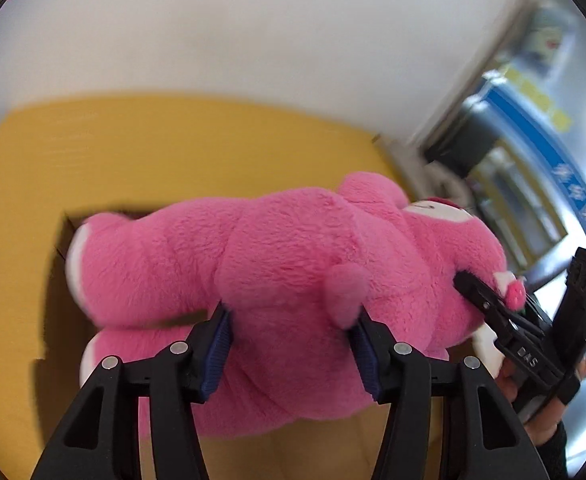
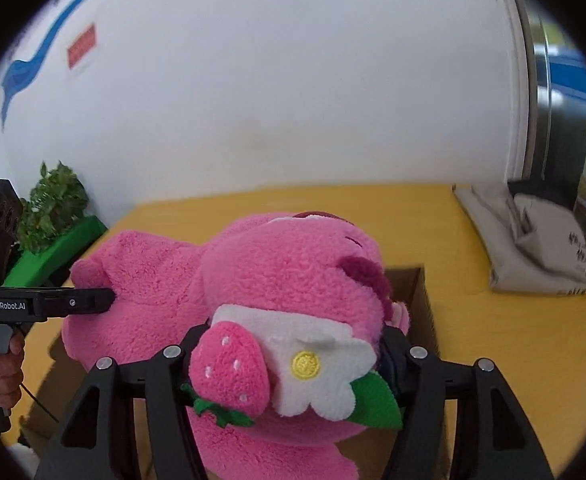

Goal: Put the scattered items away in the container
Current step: 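Lower the pink bear into the cardboard box and open both tools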

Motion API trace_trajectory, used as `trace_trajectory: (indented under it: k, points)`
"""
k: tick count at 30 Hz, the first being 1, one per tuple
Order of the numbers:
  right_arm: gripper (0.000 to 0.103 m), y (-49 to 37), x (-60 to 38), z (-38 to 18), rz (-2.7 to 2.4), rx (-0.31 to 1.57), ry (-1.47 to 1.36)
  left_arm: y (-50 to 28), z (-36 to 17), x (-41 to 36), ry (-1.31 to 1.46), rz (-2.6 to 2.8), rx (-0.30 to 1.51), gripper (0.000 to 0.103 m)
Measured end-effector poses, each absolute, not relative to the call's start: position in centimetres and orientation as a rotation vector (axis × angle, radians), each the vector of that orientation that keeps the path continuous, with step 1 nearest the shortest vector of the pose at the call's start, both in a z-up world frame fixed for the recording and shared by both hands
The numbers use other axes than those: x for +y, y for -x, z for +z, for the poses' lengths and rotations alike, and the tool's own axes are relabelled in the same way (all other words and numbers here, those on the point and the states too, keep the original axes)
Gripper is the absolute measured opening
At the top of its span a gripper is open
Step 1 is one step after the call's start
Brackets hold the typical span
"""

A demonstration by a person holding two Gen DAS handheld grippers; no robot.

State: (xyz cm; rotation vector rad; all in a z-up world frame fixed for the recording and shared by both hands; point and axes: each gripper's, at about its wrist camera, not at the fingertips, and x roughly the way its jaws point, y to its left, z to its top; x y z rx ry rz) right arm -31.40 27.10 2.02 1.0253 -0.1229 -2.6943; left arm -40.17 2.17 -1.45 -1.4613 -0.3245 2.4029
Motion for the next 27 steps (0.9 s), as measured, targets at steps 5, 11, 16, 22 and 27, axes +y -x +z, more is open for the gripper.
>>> trace_trajectory:
  k: [5, 11, 16, 22, 27]
  points:
    - [0.085, 32.6, 27.4, -1.2, -2.678, -0.126, -1.194, 40.9, -2.6, 2.3, 1.461, 2.407, -0.343, 0.068]
    - [0.087, 30.0, 28.0, 0.6, -2.698, -0.139, -1.180, 37.8, 0.6, 1.9, 1.413, 2.512, -0.257, 0.074]
    - [0.093, 23.4, 27.6, 6.3, -2.680, -0.081, -1.027, 29.0, 8.6, 1.1, 1.165, 2.653, -0.127, 0.093]
    - [0.103, 11.9, 28.5, 10.8, -2.700, -0.140, -0.894, 13.4, 14.0, 1.2, 0.871, 2.858, 0.060, 0.103]
    - [0.103, 5.6, 29.1, 10.1, -2.776, -0.135, -0.933, 7.1, 11.6, 2.3, 0.915, 2.912, 0.119, 0.103]
